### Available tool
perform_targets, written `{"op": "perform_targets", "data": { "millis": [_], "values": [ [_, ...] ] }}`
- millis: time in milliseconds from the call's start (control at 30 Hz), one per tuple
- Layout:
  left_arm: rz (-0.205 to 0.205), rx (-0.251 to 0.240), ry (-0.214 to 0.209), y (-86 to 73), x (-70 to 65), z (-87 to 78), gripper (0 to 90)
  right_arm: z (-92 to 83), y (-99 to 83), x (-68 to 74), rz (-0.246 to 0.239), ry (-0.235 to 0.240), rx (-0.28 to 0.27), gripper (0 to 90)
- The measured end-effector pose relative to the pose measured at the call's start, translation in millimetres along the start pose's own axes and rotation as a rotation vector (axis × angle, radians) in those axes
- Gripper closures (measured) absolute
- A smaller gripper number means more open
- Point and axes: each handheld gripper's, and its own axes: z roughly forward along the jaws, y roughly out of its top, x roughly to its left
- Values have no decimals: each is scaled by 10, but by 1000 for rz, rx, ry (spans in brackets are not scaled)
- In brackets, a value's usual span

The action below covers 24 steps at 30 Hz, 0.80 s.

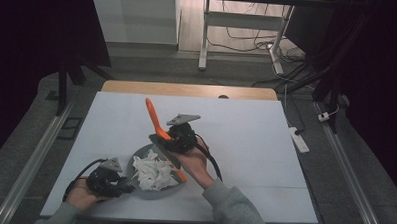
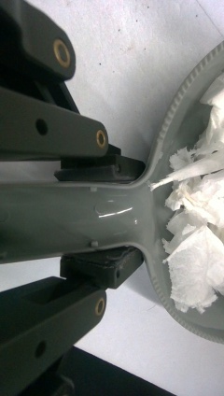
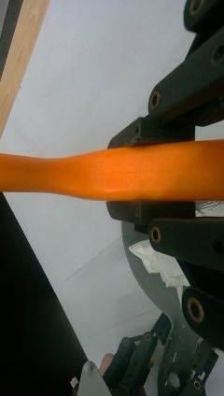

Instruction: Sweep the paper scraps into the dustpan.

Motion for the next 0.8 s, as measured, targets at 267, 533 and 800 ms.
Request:
{"op": "perform_targets", "data": {
  "millis": [267, 533, 800],
  "values": [
    [-1, -7, 0, -9, -1, 1, 616, -69, -6, -50, -6, -12, -9, 703],
    [-5, -22, 4, -20, -7, 6, 615, -200, -56, -188, 10, -42, -12, 703],
    [-12, -38, 26, -22, 11, 8, 615, -331, -147, -329, 20, -74, -14, 703]
  ]
}}
